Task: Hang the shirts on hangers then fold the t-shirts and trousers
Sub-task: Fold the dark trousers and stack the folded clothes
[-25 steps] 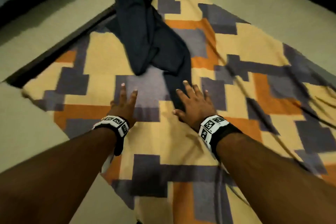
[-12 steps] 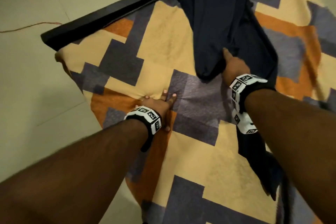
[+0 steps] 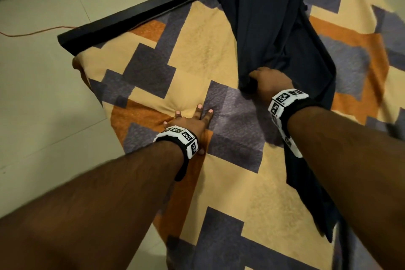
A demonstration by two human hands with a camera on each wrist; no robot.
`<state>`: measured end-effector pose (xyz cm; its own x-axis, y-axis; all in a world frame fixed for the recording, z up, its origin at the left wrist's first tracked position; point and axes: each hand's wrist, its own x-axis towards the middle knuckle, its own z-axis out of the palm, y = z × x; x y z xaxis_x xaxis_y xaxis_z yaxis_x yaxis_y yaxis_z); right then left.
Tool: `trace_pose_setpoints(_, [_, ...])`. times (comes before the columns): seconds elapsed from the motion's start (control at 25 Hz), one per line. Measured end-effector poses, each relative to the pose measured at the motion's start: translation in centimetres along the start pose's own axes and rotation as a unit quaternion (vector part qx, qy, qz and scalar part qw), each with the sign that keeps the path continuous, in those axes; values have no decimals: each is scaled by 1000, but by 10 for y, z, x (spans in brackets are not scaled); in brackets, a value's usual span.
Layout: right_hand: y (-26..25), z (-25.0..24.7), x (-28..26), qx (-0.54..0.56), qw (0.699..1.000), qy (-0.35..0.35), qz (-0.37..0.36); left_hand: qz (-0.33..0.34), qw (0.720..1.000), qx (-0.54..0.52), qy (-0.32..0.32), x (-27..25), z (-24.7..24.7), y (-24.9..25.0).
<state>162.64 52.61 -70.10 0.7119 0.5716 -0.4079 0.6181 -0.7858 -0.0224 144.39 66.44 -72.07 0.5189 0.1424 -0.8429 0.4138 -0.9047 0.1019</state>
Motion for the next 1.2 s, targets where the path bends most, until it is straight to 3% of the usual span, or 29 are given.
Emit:
trace_pose_setpoints(0.08, [-7, -10, -22, 75, 997, -8, -19, 8, 1000, 0, 12, 1, 3, -2])
trace_pose_setpoints(0.12, [-10, -14, -41, 113, 991, -59, -37, 11, 1000, -1, 18, 1, 4, -3])
trace_pose_setpoints(0.16, [-13, -13, -69, 140, 976, -156, -60, 9, 1000, -3, 21, 0, 6, -4])
trace_pose_setpoints(0.2, [-17, -13, -105, 149, 939, -302, -66, 6, 1000, -4, 23, -3, 8, -4])
trace_pose_setpoints(0.28, [-24, -9, -182, 92, 807, -582, -36, 12, 999, -7, 39, -9, 11, -1])
trace_pose_setpoints(0.32, [-24, -6, -209, 88, 756, -647, -45, 17, 999, -9, 50, -12, 14, 0])
trace_pose_setpoints(0.36, [-20, 0, -219, 106, 756, -642, -76, 18, 998, -9, 58, -15, 14, -2])
trace_pose_setpoints(0.4, [-13, 5, -220, 126, 804, -572, -108, 18, 998, -12, 60, -19, 15, -3])
trace_pose_setpoints(0.48, [-4, 8, -202, 119, 925, -337, -132, 16, 997, -18, 70, -22, 19, -4])
trace_pose_setpoints(0.56, [-8, 11, -188, 113, 970, -162, -145, 8, 995, -34, 91, -26, 24, 1])
trace_pose_setpoints(0.68, [-21, 29, -183, 269, 960, -42, -61, 13, 977, -144, 154, -40, 43, 7])
trace_pose_setpoints(0.8, [-26, 25, -178, 410, 899, 148, 42, 55, 878, -377, 289, -51, 55, 8])
trace_pose_setpoints(0.84, [-25, 22, -176, 426, 882, 197, 31, 76, 871, -369, 316, -53, 53, 9])
trace_pose_setpoints(0.88, [-24, 19, -175, 434, 875, 214, 8, 98, 891, -305, 322, -56, 48, 12])
trace_pose_setpoints(0.92, [-23, 15, -174, 414, 886, 207, -16, 114, 918, -216, 312, -60, 42, 17])
trace_pose_setpoints(1.0, [-17, 3, -171, 245, 952, 172, -54, 142, 948, -45, 282, -75, 30, 27])
trace_pose_setpoints(1.04, [-14, -3, -170, 106, 981, 147, -67, 170, 946, 32, 276, -82, 28, 29])
trace_pose_setpoints(1.08, [-11, -8, -173, -23, 991, 103, -82, 208, 934, 102, 272, -89, 30, 31])
trace_pose_setpoints(1.12, [-9, -12, -178, -116, 987, 47, -105, 246, 922, 152, 258, -96, 36, 32])
trace_pose_setpoints(1.2, [-4, -11, -192, -179, 969, -73, -152, 282, 927, 164, 187, -112, 53, 29])
